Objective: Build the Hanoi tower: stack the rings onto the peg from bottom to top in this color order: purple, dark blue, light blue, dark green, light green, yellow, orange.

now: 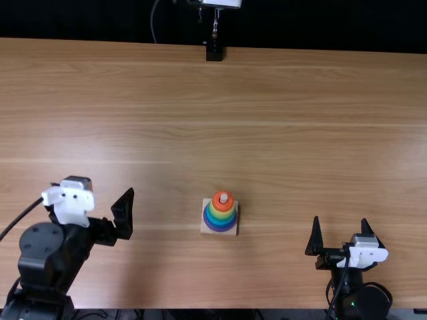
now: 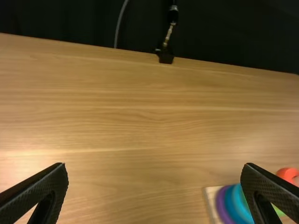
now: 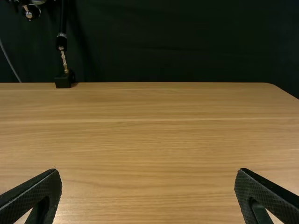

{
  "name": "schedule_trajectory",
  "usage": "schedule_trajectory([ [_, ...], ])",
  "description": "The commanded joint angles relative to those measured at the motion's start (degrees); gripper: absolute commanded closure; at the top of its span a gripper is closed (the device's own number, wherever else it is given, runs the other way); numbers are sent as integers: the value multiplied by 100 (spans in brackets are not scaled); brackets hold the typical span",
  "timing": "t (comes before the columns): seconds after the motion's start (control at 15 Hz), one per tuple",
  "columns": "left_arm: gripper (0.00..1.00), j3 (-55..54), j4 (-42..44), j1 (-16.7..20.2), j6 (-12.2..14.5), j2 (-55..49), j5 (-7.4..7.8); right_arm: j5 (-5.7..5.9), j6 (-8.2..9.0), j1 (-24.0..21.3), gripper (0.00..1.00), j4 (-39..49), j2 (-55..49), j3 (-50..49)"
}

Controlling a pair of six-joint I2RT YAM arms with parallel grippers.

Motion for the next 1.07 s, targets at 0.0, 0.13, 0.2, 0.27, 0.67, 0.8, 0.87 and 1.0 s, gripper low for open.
schedule_trajectory([
  [0.0,0,-454,84,133,454,-445,-223,1,-10,-36,0,-5,-69,-90],
  [0.13,0,-1227,211,203,443,-1175,-265,1,-10,-36,0,-5,-69,-90],
  [0.2,0,-1614,221,221,443,-1579,-265,1,-10,-36,0,-5,-69,-90],
  [0.27,0,-1895,221,221,464,-1992,-307,1,-10,-36,0,-5,-69,-90],
  [0.67,0,-2915,506,362,696,-3011,-529,1,-10,-36,0,-5,-69,-90],
  [0.8,0,-3161,685,362,823,-3293,-508,1,-10,-36,0,-5,-69,-90],
  [0.87,0,-3266,707,362,833,-3398,-497,1,-10,-36,0,-5,-69,-90],
  [1.0,0,-3416,717,362,854,-3583,-497,1,-10,-36,0,-5,-69,-90],
])
